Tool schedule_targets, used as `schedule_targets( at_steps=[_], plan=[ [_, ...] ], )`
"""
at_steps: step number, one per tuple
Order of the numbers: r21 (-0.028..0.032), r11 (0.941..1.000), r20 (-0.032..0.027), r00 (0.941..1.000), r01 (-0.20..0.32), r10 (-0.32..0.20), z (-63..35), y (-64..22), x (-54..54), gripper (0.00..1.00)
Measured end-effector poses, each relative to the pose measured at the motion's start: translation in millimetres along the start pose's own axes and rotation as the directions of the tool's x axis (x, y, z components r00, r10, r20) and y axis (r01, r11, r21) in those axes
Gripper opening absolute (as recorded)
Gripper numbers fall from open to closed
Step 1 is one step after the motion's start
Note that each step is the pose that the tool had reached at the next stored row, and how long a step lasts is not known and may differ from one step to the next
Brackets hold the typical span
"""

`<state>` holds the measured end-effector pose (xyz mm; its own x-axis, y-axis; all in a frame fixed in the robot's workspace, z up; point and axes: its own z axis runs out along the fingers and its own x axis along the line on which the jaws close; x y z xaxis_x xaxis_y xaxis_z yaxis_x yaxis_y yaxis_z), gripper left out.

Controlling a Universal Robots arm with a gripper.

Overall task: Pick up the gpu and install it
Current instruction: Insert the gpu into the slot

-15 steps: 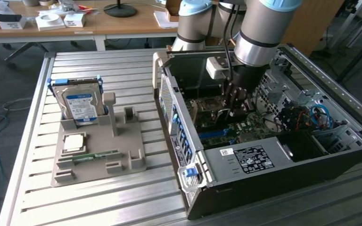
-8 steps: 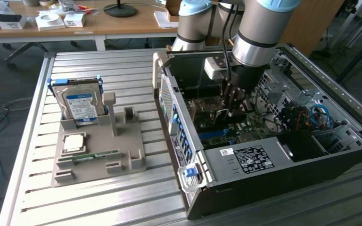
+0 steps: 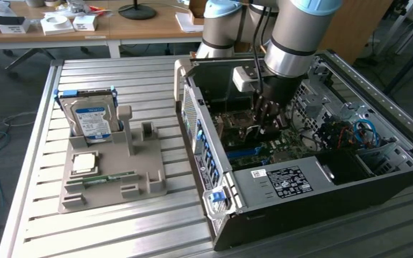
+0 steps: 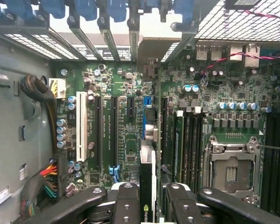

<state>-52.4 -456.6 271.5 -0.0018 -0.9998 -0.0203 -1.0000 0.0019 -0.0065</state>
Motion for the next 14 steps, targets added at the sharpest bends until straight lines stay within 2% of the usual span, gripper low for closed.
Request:
schedule_targets(
  at_steps=[5,14],
  plan=[
    [0.0,1.0,0.0001,1.0,0.0,0.0,4.6,0.1,0.1,0.27],
    [0.0001,1.0,0.0001,1.0,0.0,0.0,5.2,3.8,0.1,0.27]
  ],
)
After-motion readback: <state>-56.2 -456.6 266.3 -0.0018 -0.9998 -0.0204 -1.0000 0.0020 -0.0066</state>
